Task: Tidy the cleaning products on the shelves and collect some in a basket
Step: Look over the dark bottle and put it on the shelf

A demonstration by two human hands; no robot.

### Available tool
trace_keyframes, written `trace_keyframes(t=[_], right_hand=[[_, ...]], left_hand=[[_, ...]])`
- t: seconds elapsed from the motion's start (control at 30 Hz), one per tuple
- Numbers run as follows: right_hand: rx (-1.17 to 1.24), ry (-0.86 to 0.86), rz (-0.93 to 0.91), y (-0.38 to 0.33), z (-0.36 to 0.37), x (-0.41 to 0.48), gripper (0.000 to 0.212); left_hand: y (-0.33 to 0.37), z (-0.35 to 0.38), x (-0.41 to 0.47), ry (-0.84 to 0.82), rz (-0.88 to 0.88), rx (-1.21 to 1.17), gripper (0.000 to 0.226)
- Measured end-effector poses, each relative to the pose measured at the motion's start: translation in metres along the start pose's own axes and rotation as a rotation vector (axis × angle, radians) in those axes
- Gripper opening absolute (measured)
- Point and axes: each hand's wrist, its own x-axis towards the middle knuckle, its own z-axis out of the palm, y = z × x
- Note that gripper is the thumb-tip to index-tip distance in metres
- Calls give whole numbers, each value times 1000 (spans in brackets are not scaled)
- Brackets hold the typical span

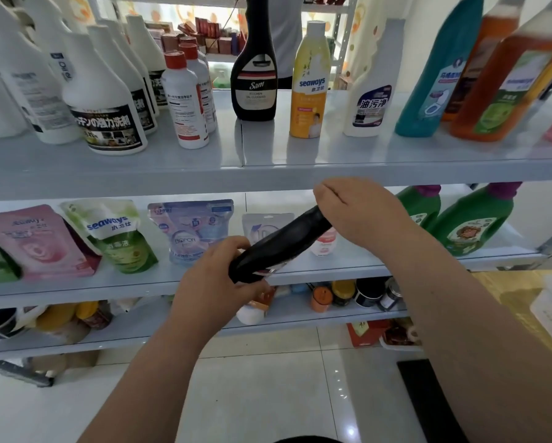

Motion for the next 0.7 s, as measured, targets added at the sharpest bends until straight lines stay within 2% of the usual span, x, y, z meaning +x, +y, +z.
trace_keyframes(t=[0.07, 0.17, 0.27, 0.37, 0.43, 0.57, 0.7], right_hand=[[-13, 127, -135, -7, 1, -2, 40], [85, 337, -328, -18, 8, -6, 38], [287, 440, -333, -25, 19, -5, 41], [571, 373, -191, -39, 33, -7, 39], [785, 267, -74, -53, 45, -13, 31], [907, -8, -9, -73, 86, -27, 41], [1090, 94, 47, -90, 99, -32, 37]], left_hand=[[-5, -8, 2, -121, -90, -238, 70], [-11, -14, 0, -247, -110, -521, 68], [-18, -13, -5, -323, -131, -704, 72], [-21, -13, -5, -282, -150, -694, 68], [-21, -18, -4, -220, -169, -686, 63], [-21, -34, 2, -138, -178, -746, 42], [-26, -52, 9, -236, -124, -726, 27]])
